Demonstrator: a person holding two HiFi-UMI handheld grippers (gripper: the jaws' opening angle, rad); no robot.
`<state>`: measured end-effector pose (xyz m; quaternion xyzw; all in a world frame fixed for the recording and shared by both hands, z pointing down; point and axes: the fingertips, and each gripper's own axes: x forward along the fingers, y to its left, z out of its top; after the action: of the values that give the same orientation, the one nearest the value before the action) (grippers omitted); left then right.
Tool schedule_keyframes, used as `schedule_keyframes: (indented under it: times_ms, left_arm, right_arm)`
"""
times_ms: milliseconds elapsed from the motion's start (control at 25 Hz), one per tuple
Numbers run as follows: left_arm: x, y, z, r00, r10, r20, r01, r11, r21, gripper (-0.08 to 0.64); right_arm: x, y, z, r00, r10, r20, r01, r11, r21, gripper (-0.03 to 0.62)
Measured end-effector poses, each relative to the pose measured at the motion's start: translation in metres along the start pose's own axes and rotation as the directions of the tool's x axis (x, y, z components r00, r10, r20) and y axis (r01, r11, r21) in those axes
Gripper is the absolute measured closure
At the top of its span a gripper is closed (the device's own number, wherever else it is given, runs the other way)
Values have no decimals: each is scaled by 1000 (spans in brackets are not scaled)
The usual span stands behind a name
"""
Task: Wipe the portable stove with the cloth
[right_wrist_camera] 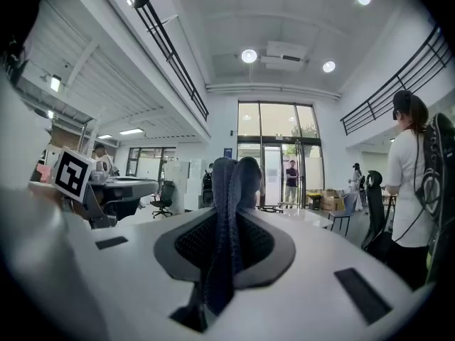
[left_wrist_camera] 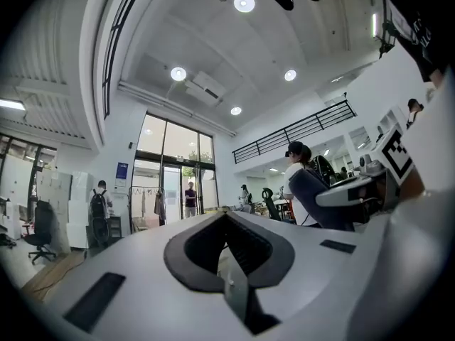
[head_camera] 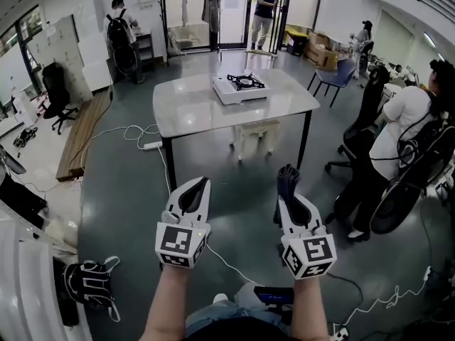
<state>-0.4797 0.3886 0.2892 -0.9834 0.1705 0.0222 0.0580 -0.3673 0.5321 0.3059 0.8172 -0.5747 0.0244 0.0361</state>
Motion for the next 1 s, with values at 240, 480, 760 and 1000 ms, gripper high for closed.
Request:
schedule_keyframes:
  times_ms: [240,480,760,1000]
  left_arm:
    - [16,10,3,1000,-24,-3,24,1000,-2,549]
    - [57,29,-2,1000,-13,-8,13,1000,-6,549]
    - [144,54,-18,999,23,-26,-24,999,-30,549]
    - [239,59,-22,998,29,-53,-30,999,-31,549]
  right_arm:
    - [16,1,8,1000,23,4,-23,999,43,523]
    - [60,-16,14,999,53,-4,-53,998,15,525]
    - [133,-66,6,994,106,-40,-107,994,-7,524]
    - [203,-123,11,983,169,-72,-170,985,-10,523]
